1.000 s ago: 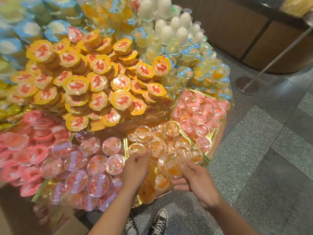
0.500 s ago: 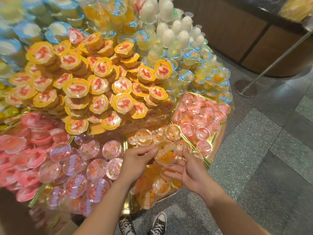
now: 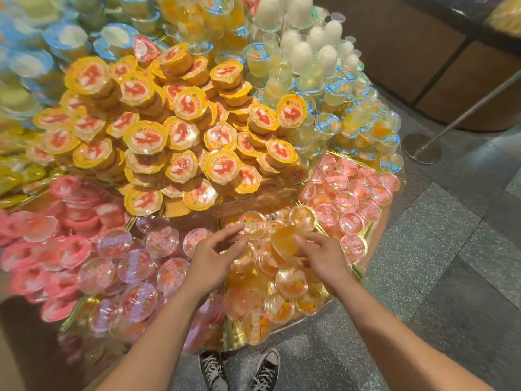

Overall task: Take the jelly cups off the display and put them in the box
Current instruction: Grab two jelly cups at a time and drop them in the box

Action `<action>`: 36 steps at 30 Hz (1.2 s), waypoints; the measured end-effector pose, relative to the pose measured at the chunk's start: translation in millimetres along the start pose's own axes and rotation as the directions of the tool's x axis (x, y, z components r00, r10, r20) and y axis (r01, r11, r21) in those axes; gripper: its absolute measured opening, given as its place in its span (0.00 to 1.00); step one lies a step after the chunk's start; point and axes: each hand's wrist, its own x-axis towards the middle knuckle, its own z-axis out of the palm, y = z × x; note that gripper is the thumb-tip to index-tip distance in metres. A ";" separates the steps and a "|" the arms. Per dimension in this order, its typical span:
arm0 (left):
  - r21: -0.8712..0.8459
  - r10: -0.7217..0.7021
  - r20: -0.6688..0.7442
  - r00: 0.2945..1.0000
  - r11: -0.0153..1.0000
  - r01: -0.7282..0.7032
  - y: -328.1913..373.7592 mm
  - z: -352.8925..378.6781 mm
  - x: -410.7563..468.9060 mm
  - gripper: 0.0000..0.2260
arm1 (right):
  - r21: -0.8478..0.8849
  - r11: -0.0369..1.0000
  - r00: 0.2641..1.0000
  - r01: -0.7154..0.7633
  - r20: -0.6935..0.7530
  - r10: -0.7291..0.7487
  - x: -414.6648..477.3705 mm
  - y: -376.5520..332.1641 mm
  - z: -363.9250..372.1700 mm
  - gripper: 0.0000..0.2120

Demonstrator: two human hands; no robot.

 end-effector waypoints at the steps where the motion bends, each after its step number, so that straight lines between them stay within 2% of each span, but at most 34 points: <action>1: 0.004 -0.010 -0.024 1.000 1.000 0.010 -2.0 -2.6 -2.2 0.13 | -0.086 0.994 0.998 0.067 -0.016 -0.069 1.7 4.1 5.7 0.24; 5: -0.003 -0.070 -0.075 0.995 0.998 0.070 -13.2 -9.7 -14.6 0.09 | -0.444 0.868 0.969 0.222 0.001 -0.248 1.8 15.4 20.6 0.28; 9: 0.031 -0.060 -0.097 0.993 0.997 0.064 -24.5 -14.3 -23.1 0.08 | -0.606 0.752 0.953 0.258 0.034 -0.300 -4.0 29.7 25.3 0.28; 14: 0.011 -0.085 -0.097 0.992 0.996 0.087 -29.1 -18.4 -26.0 0.09 | -0.611 0.741 0.947 0.279 0.046 -0.319 -6.9 32.9 27.5 0.29; 21: -0.016 -0.100 -0.102 0.990 0.995 0.099 -25.6 -19.4 -30.0 0.08 | -0.568 0.787 0.962 0.242 0.033 -0.272 -0.4 22.1 18.8 0.40; 24: -0.001 -0.106 -0.097 0.990 0.994 0.107 -23.2 -19.9 -31.4 0.08 | -0.537 0.812 0.969 0.227 0.041 -0.243 0.2 18.8 14.6 0.40; 28: 0.046 -0.088 -0.089 0.992 0.995 0.092 -20.3 -19.8 -33.4 0.09 | -0.546 0.804 0.969 0.237 0.071 -0.237 1.1 16.3 11.0 0.36; 33: 0.084 -0.051 -0.114 0.992 0.995 0.061 -17.2 -19.6 -37.8 0.08 | -0.547 0.802 0.969 0.240 0.082 -0.234 -2.8 8.5 8.8 0.41; 36: 0.195 0.010 -0.109 0.994 0.981 0.012 -17.8 -19.6 -43.2 0.08 | -0.603 0.749 0.957 0.275 0.100 -0.271 -10.6 2.7 4.0 0.43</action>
